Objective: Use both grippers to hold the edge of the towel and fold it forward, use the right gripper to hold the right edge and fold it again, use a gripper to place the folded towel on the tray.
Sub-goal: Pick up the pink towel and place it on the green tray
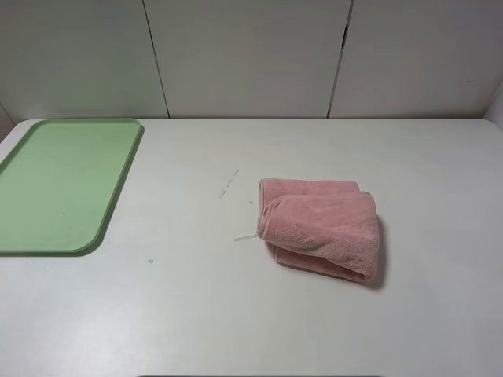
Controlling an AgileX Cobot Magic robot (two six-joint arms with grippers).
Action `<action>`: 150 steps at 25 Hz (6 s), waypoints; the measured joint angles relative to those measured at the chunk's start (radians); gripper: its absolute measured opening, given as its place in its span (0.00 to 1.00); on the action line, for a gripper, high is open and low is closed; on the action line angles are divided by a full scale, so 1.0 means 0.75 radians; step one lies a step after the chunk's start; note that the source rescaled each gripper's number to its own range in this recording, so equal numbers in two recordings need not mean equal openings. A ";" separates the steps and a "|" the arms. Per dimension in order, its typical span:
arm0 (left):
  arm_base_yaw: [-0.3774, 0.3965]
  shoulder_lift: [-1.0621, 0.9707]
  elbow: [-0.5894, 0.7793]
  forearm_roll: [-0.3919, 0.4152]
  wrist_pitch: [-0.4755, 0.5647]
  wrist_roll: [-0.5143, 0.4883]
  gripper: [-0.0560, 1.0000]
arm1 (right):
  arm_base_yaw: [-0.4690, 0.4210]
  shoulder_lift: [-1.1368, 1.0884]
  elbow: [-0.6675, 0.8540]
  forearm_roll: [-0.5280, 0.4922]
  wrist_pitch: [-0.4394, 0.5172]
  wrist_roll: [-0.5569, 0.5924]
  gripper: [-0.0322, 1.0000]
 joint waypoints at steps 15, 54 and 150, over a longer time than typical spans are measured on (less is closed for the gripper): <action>0.000 0.000 0.000 0.000 0.000 0.000 0.98 | -0.004 0.000 0.000 -0.002 0.001 0.000 1.00; -0.011 0.611 -0.015 -0.299 -0.178 0.154 0.97 | -0.004 0.000 0.000 -0.002 0.003 0.000 1.00; -0.923 3.008 -1.199 -0.839 -1.019 0.644 0.28 | -0.004 -0.002 0.000 0.000 0.003 0.001 1.00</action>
